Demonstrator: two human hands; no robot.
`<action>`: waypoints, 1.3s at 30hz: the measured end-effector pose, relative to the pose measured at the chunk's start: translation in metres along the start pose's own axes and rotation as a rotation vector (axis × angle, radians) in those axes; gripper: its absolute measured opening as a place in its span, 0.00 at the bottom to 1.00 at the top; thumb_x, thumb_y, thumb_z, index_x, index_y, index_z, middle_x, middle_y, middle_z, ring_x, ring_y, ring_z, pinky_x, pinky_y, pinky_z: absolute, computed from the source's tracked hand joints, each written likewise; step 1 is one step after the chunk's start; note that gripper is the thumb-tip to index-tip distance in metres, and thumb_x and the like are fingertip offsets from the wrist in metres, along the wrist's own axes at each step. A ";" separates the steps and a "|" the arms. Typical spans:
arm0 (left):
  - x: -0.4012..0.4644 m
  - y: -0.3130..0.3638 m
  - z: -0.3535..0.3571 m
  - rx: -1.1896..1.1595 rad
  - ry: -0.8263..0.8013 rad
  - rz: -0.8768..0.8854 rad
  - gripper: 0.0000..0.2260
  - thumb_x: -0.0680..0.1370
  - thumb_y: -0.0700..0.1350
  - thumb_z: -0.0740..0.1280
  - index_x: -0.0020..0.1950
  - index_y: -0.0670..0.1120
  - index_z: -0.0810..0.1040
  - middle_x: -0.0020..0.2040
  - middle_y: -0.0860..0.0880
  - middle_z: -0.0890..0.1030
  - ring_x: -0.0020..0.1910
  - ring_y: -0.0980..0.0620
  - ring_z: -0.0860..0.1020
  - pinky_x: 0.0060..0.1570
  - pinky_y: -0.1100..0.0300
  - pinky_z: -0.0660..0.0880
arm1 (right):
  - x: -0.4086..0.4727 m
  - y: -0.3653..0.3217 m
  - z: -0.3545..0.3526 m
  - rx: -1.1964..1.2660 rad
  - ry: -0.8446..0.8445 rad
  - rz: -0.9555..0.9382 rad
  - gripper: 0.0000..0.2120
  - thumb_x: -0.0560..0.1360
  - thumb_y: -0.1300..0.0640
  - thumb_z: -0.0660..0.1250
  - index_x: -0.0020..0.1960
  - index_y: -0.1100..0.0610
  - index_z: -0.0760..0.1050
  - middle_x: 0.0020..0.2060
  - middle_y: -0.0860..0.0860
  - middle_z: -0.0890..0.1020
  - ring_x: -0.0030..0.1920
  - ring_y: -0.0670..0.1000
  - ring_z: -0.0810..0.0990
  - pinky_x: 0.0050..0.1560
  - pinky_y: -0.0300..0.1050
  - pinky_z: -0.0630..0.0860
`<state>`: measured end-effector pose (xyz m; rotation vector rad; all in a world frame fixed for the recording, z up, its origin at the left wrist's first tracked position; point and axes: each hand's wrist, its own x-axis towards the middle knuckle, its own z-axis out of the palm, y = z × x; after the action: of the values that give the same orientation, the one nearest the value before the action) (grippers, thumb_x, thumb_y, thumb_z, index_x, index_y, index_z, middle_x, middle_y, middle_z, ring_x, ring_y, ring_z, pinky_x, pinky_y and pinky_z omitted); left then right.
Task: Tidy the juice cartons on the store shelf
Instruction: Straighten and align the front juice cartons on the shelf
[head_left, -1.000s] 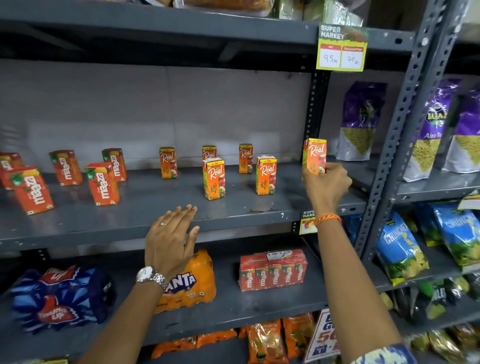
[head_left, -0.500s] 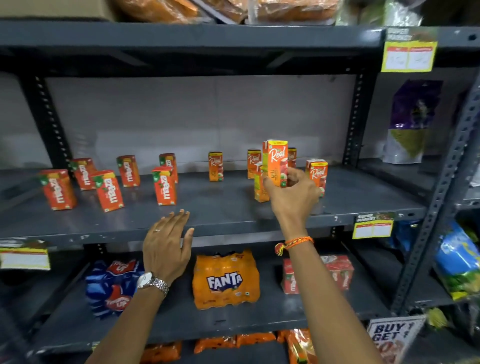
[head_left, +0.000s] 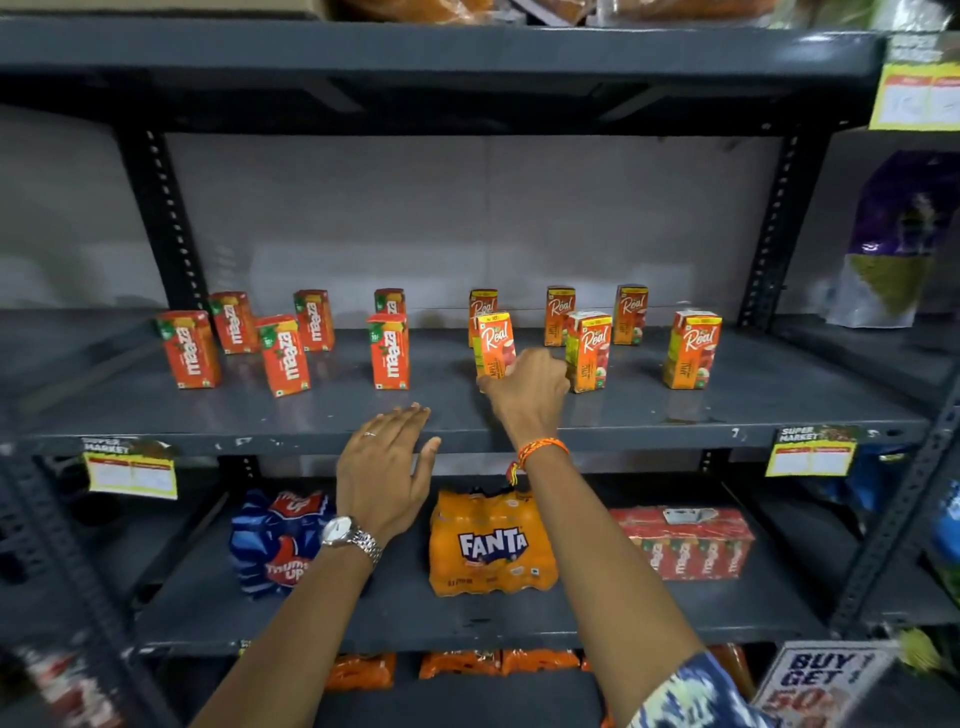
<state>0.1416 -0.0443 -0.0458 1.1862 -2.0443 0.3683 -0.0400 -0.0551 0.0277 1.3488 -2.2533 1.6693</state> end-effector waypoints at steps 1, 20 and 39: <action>0.000 0.002 -0.001 -0.011 -0.001 -0.014 0.24 0.81 0.56 0.53 0.68 0.45 0.78 0.66 0.46 0.80 0.66 0.47 0.78 0.68 0.50 0.70 | 0.000 -0.001 0.000 -0.012 -0.008 0.013 0.23 0.62 0.45 0.81 0.48 0.59 0.81 0.45 0.56 0.86 0.46 0.55 0.85 0.38 0.41 0.74; 0.130 0.057 0.012 -0.637 -0.507 -0.348 0.25 0.73 0.45 0.74 0.67 0.42 0.72 0.66 0.43 0.79 0.64 0.45 0.78 0.64 0.49 0.72 | 0.067 0.067 -0.094 0.100 -0.199 0.164 0.38 0.68 0.65 0.77 0.72 0.60 0.61 0.66 0.59 0.75 0.68 0.59 0.73 0.69 0.56 0.72; 0.139 0.057 0.021 -0.618 -0.561 -0.279 0.21 0.77 0.45 0.70 0.69 0.44 0.72 0.67 0.43 0.78 0.66 0.43 0.75 0.63 0.51 0.68 | 0.080 0.080 -0.088 -0.014 -0.439 -0.011 0.25 0.75 0.60 0.70 0.70 0.60 0.67 0.67 0.57 0.76 0.70 0.59 0.73 0.71 0.56 0.68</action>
<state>0.0414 -0.1131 0.0449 1.2230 -2.1513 -0.7611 -0.1805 -0.0312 0.0427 1.8756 -2.4535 1.4624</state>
